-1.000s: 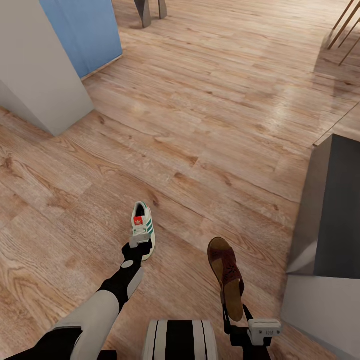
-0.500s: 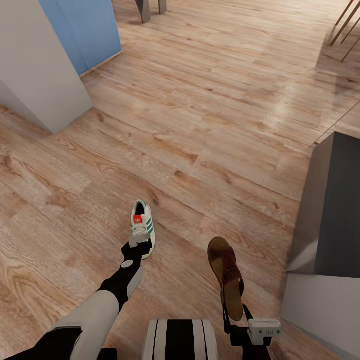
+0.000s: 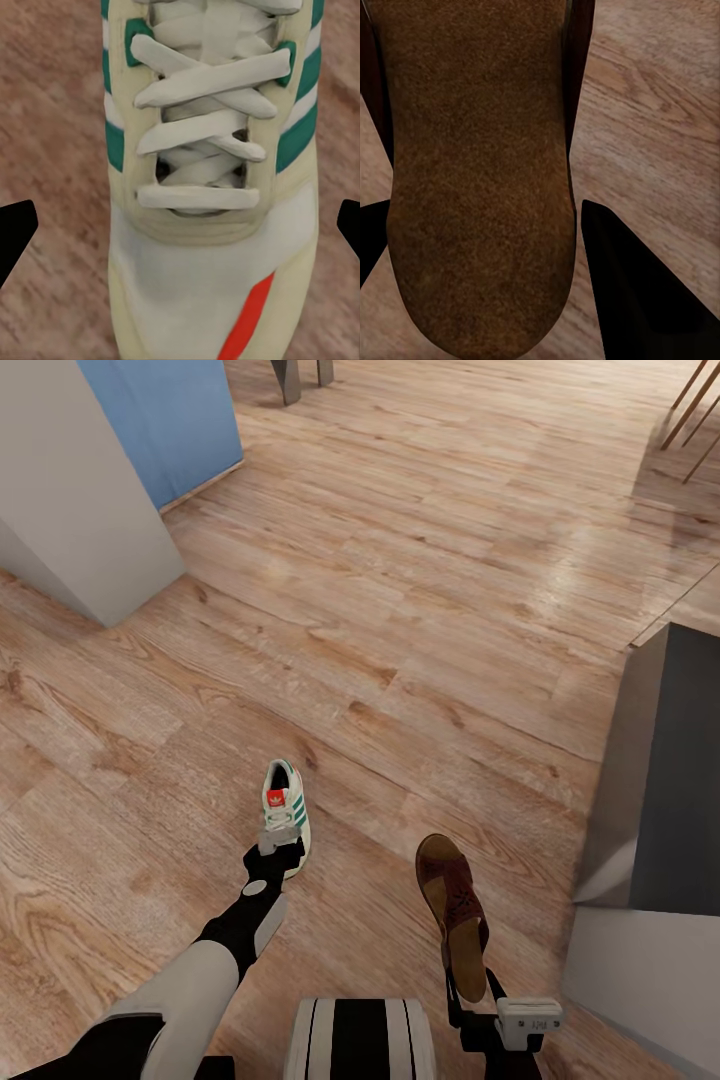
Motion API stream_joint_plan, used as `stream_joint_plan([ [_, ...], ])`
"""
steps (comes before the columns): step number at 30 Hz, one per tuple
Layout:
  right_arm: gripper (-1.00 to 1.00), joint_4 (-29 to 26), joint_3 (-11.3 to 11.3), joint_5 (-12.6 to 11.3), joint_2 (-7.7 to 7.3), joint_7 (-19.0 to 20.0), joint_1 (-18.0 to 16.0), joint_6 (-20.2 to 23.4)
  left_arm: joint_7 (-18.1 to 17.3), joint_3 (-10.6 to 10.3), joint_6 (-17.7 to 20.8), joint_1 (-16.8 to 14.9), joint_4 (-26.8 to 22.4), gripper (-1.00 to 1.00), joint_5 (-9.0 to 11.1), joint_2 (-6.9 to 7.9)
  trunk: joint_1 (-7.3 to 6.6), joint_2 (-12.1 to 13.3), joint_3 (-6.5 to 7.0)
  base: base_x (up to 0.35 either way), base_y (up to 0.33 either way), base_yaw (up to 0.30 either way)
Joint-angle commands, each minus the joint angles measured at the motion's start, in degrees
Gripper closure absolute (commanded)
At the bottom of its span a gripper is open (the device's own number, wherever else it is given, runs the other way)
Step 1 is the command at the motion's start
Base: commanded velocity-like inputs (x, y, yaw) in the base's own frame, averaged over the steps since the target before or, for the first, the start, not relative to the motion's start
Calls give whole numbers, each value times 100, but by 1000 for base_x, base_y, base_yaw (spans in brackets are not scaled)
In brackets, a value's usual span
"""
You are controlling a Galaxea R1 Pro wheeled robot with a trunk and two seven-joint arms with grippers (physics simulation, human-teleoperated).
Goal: Pick up the two gym shoes and the two sandals from the corridor floor and place them onto the hallstand (shoe rack) in the corridor, making sure they are on the rack and not on the floor. Arrange them so the two gym shoes are next to each other and the two sandals are next to each other.
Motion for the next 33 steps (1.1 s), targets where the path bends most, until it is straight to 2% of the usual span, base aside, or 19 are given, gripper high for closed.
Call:
stream_joint_plan([
  [1, 100, 0, 0, -17, 0, 12, 0, -5, -2, 0, 0, 0, 0, -100, 0, -1, 0, 0, 0, 0, 0, 0],
  [33, 100, 1, 0, -17, 0, 9, -14, -5, -4, -19, 0, 0, 6, -100, -1, -6, 0, 0, -87, 0, 0, 0],
])
